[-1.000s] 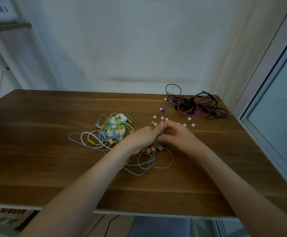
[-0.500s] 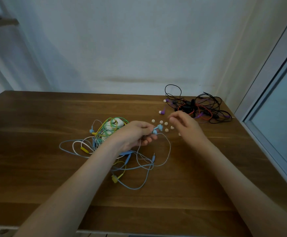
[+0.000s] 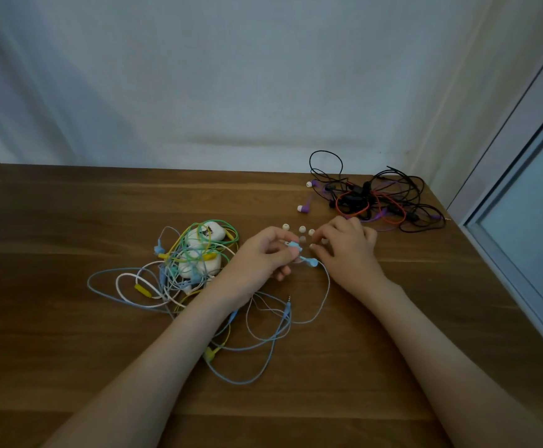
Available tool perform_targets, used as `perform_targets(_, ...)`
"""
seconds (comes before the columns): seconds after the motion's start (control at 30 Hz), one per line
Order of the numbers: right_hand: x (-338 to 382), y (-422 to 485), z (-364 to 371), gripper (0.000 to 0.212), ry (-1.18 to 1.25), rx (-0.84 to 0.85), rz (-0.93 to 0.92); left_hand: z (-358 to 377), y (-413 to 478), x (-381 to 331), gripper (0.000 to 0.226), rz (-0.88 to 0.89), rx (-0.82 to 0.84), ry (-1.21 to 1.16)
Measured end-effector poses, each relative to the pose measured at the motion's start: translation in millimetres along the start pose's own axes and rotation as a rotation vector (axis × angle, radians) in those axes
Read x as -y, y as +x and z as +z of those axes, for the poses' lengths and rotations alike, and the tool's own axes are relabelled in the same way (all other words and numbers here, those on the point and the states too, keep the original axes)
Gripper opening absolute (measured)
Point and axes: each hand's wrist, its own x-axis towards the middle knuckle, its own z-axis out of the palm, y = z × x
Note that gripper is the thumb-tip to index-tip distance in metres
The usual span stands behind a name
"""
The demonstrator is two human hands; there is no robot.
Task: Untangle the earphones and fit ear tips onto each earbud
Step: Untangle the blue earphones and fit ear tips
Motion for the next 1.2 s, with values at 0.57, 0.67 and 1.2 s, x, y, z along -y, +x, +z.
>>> perform_targets(0.57,35.5,-14.9,-19.2,0.009,0.934,0.055,0.409,7.5,-2.6,4.2,0.02,0.043,-0.01,-0.085)
perform_targets(0.67,37.6,-14.9,-19.5,0.009,1.024,0.085,0.439,8.4,-2.0,4.7,0.017,0.053,0.015,-0.106)
perform_targets(1.2,38.7,-13.4,-23.0,0.015,1.078,0.228,0.559,7.1,-1.7,4.3,0.015,0.054,0.03,-0.116)
